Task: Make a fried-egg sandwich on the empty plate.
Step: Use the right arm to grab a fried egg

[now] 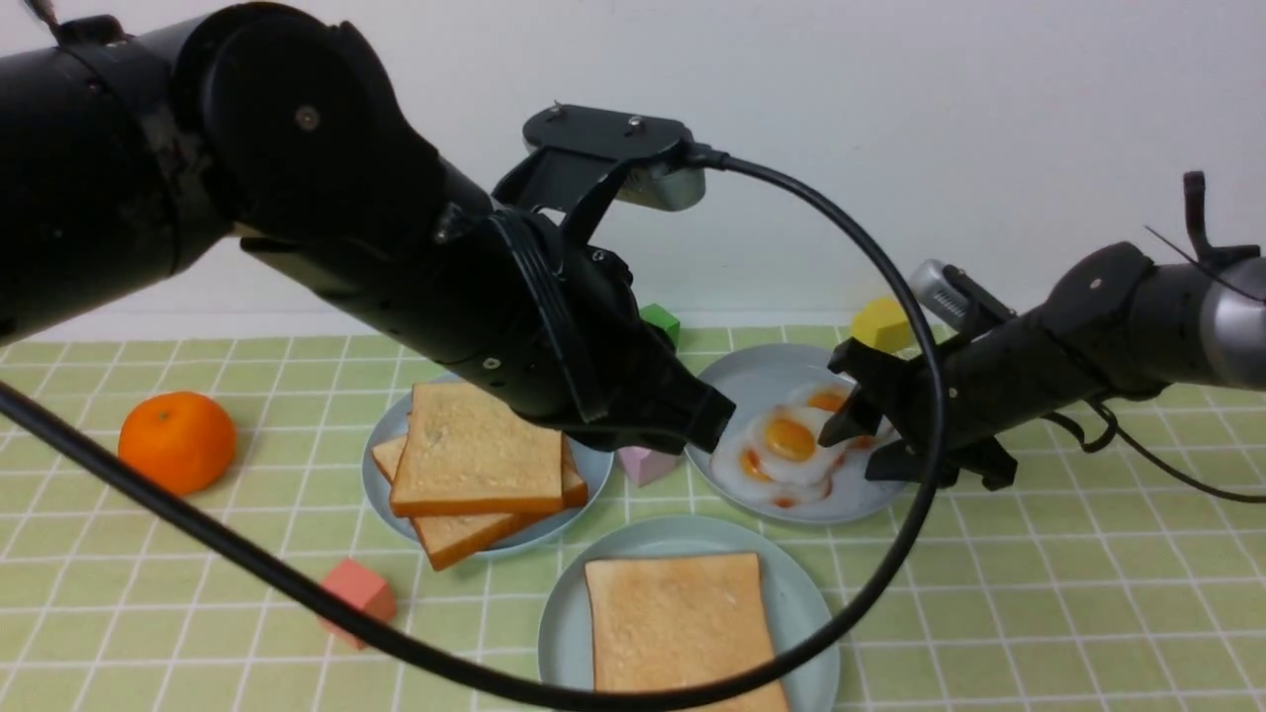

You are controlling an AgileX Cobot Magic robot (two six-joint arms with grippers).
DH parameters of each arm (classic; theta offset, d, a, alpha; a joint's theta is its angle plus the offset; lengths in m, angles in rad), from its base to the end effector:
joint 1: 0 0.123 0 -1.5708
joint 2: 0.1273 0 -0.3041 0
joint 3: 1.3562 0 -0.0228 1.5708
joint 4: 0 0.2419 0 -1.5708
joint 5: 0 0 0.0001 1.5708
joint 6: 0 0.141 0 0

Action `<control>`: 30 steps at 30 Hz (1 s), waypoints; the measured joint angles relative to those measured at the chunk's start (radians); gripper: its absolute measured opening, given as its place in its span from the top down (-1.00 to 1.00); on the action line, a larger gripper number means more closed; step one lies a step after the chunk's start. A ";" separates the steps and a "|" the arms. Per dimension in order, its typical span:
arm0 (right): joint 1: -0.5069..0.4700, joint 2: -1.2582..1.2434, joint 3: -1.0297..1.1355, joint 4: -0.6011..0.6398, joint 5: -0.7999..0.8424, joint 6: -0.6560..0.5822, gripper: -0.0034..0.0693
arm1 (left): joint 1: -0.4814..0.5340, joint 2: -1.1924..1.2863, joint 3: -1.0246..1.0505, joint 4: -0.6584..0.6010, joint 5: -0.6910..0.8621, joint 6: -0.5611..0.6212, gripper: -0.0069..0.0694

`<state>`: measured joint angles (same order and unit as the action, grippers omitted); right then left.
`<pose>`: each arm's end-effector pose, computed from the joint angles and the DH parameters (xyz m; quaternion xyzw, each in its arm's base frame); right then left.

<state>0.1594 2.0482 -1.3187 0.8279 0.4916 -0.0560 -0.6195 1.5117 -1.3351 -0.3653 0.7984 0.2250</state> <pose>0.4392 0.1203 0.1360 0.2072 0.9214 0.2721 0.1846 0.2666 -0.2345 0.3247 0.3105 0.8763 -0.2264 0.2906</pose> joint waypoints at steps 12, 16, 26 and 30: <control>0.000 0.038 -0.005 0.093 -0.069 -0.002 0.38 | 0.000 0.000 0.000 0.024 0.005 0.000 0.85; 0.000 0.039 -0.005 0.097 -0.070 -0.003 0.71 | 0.000 0.000 0.000 0.040 0.009 -0.001 0.85; 0.000 0.037 -0.008 0.100 -0.054 -0.011 0.86 | 0.000 -0.052 0.000 0.211 0.081 -0.196 0.85; 0.000 0.016 -0.004 0.092 -0.025 -0.020 0.86 | 0.000 -0.108 0.010 0.289 0.123 -0.284 0.85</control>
<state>0.1594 2.0640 -1.3224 0.9201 0.4665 -0.0757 -0.6195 1.4038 -1.3254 -0.0767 0.9217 -0.0587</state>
